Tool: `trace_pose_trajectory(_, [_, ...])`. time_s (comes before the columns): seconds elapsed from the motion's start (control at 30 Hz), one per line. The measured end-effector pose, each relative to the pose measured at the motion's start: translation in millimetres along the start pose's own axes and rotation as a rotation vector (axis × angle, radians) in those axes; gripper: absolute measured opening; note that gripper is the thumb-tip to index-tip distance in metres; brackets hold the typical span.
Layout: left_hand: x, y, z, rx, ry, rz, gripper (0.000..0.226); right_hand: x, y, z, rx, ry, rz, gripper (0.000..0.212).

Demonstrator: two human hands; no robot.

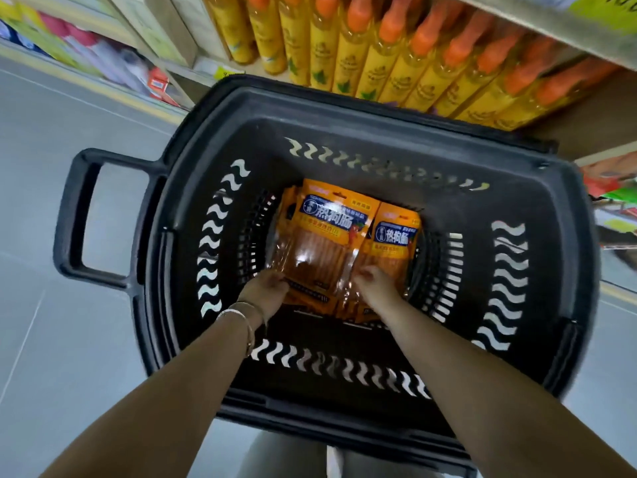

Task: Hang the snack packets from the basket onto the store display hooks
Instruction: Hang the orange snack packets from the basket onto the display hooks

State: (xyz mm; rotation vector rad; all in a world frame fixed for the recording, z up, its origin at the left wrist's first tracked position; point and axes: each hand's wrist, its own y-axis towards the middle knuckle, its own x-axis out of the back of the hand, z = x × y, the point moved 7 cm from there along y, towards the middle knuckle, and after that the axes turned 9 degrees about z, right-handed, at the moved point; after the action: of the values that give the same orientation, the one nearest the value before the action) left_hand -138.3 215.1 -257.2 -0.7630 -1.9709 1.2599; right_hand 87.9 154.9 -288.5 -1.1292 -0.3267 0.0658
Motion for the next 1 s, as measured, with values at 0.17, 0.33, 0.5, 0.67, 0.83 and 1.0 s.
trace_pose_trajectory(0.17, [7.1,13.1,7.9,0.012,-0.077,-0.063,0.03,-19.0,29.1,-6.2,-0.113,0.357,-0.086,0.028])
trace_pose_trajectory(0.33, [4.3,18.1,2.4,-0.011,-0.151,-0.052,0.028,-20.0,22.3,6.9,-0.014,0.346,-0.185,0.009])
trace_pose_trajectory(0.5, [4.3,12.1,2.3,0.016,-0.196,-0.03,0.03,-3.5,-8.0,11.2,0.074,0.694,-0.259,0.013])
trace_pose_trajectory(0.67, [3.1,5.5,-1.2,0.007,-0.246,-0.04,0.039,3.6,-34.3,26.7,0.109,0.739,-0.034,0.021])
trace_pose_trajectory(0.83, [2.7,-2.6,-12.4,-0.08,-0.402,0.032,0.051,-8.6,-54.2,46.8,0.128,0.833,0.311,0.024])
trace_pose_trajectory(1.0, [10.6,0.0,-11.7,-0.093,-0.456,0.009,0.026,1.1,-33.4,37.9,0.087,0.761,0.173,0.024])
